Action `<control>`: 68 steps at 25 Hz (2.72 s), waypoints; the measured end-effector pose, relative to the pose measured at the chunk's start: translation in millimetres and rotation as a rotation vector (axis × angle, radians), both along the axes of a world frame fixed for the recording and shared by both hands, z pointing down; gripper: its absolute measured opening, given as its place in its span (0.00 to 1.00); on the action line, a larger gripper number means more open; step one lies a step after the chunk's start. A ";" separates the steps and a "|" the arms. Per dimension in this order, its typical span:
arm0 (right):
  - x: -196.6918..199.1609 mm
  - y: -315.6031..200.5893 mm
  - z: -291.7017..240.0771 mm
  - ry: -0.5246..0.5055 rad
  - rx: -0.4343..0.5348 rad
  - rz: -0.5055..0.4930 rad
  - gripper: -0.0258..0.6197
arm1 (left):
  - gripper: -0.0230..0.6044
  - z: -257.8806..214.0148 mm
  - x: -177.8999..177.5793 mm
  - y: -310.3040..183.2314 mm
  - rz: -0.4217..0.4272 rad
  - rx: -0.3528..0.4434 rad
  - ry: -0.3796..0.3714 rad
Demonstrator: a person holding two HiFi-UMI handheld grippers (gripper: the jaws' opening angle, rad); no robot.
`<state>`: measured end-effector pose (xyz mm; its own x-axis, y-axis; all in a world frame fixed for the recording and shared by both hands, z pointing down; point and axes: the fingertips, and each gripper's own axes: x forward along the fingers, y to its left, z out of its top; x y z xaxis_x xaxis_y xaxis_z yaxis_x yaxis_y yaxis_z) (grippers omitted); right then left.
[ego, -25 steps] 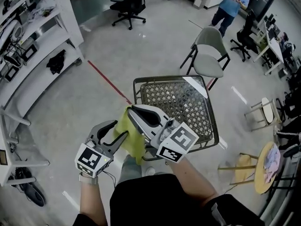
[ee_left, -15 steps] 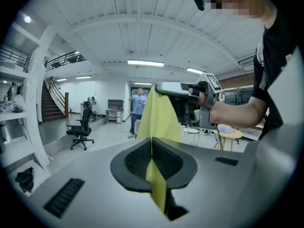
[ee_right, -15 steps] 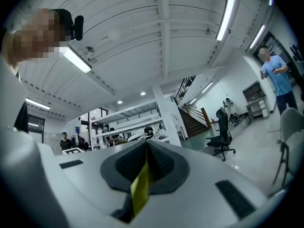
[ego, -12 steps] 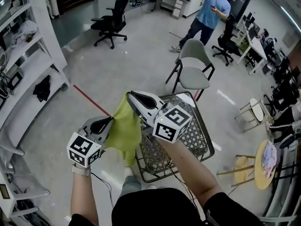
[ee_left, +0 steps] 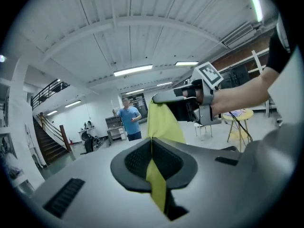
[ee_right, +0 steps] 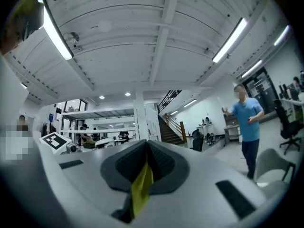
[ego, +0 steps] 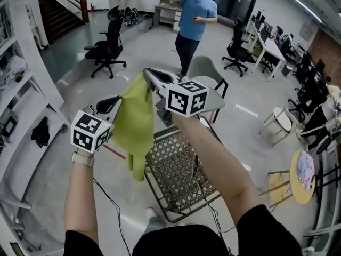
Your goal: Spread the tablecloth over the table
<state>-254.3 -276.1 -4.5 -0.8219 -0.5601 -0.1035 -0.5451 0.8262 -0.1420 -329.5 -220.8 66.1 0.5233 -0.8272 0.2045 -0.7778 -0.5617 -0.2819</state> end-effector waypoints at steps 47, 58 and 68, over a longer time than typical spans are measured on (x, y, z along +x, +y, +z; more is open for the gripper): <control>308.4 89.9 322.7 0.234 -0.459 0.328 0.07 | 0.06 305.0 297.3 90.8 0.240 -0.641 0.104; 335.1 207.3 429.6 0.269 -0.646 0.322 0.07 | 0.06 392.3 313.2 195.8 0.170 -0.804 0.133; 365.8 296.9 496.9 0.278 -0.796 0.361 0.07 | 0.06 450.5 340.8 282.3 0.169 -0.923 0.115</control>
<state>111.5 20.8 492.3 -0.5206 -0.6091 0.5983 -0.8510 0.3136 -0.4212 11.3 61.4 516.6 0.6791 -0.2753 0.6805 -0.6610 -0.6325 0.4037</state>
